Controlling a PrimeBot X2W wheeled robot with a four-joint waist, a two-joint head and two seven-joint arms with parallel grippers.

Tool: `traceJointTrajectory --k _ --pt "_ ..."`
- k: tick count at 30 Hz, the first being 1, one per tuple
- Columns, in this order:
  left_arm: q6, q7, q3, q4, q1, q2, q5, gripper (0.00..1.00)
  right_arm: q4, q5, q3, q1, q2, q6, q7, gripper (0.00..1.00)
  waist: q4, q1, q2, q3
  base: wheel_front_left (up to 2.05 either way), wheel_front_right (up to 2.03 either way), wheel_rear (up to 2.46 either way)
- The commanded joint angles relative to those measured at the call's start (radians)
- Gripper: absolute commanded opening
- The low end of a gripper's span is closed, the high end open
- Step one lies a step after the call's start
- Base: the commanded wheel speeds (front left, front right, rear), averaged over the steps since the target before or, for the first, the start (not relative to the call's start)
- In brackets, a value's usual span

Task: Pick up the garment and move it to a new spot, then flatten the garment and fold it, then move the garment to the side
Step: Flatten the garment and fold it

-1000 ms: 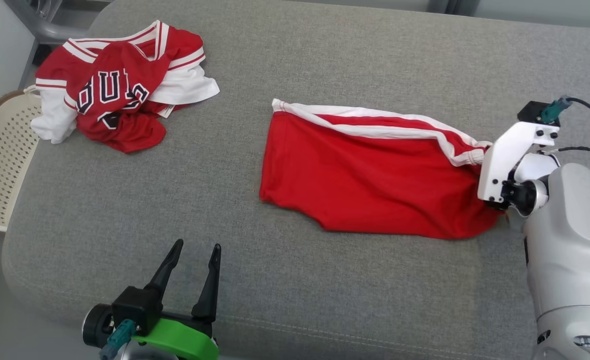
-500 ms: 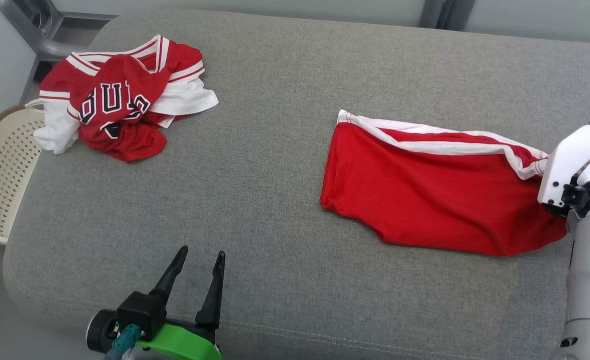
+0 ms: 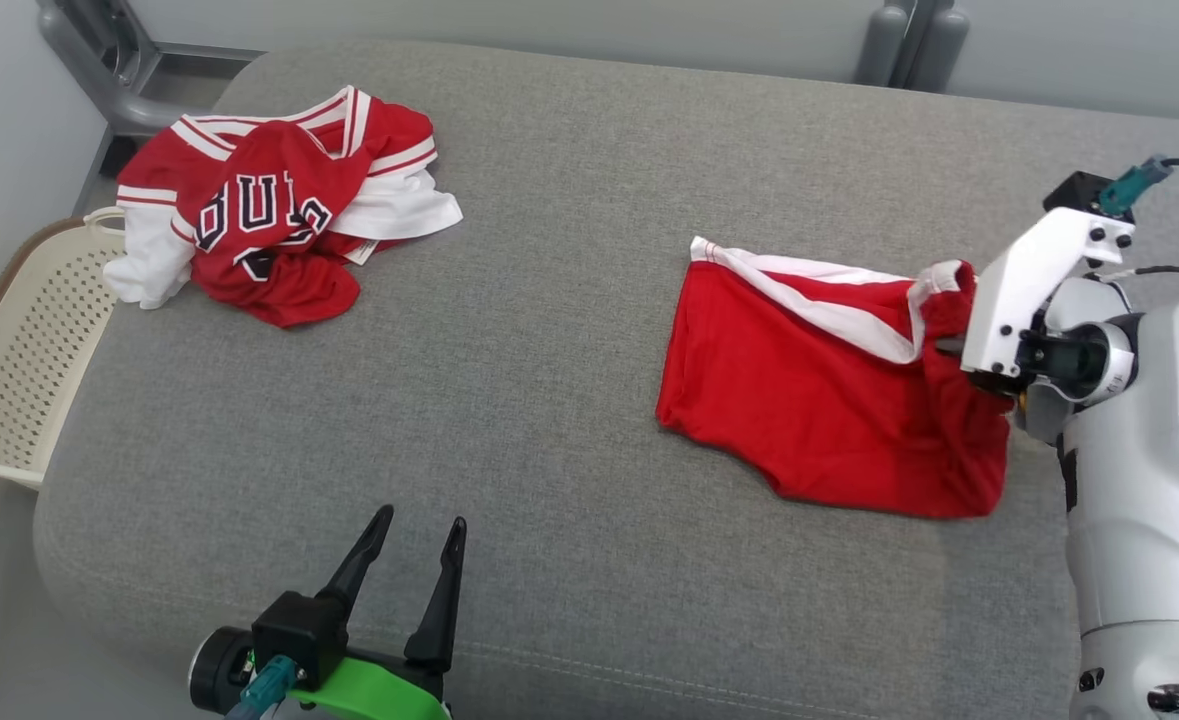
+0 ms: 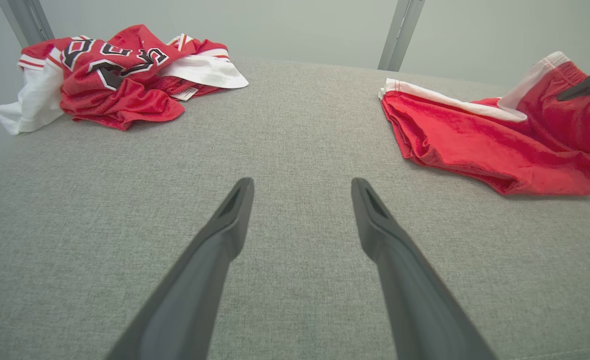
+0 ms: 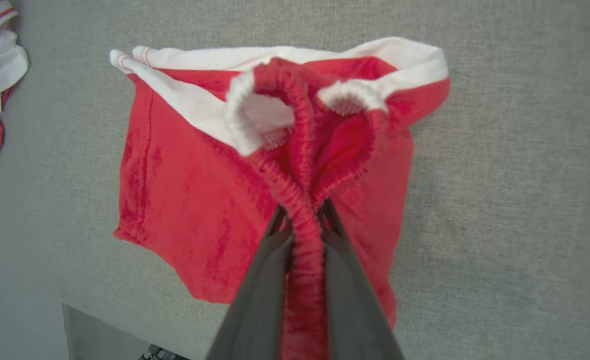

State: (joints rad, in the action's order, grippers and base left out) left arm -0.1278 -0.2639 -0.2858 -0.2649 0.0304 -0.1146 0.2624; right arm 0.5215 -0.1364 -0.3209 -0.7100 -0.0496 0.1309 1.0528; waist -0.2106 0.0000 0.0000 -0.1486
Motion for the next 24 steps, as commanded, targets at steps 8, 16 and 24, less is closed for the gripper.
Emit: traceJointTrajectory --k 8,16,24 --pt "-0.003 0.000 -0.019 -0.010 -0.010 -0.005 0.013 1.00 0.149 -0.138 0.134 -0.102 -0.002 0.000 -0.091 0.00 -0.054 0.0000 0.0000 0.014 0.00 0.00 0.00" --pt "-0.003 0.000 -0.041 -0.015 -0.012 0.002 0.021 1.00 0.366 -0.178 0.189 -0.206 -0.002 0.000 -0.207 0.00 -0.122 0.0000 0.0000 0.007 0.00 0.00 0.00" --pt "-0.002 0.000 -0.062 -0.019 0.002 0.010 0.021 1.00 0.605 -0.205 0.228 -0.311 -0.002 0.000 -0.330 0.00 -0.174 0.0000 0.0000 -0.004 0.00 0.00 0.00"
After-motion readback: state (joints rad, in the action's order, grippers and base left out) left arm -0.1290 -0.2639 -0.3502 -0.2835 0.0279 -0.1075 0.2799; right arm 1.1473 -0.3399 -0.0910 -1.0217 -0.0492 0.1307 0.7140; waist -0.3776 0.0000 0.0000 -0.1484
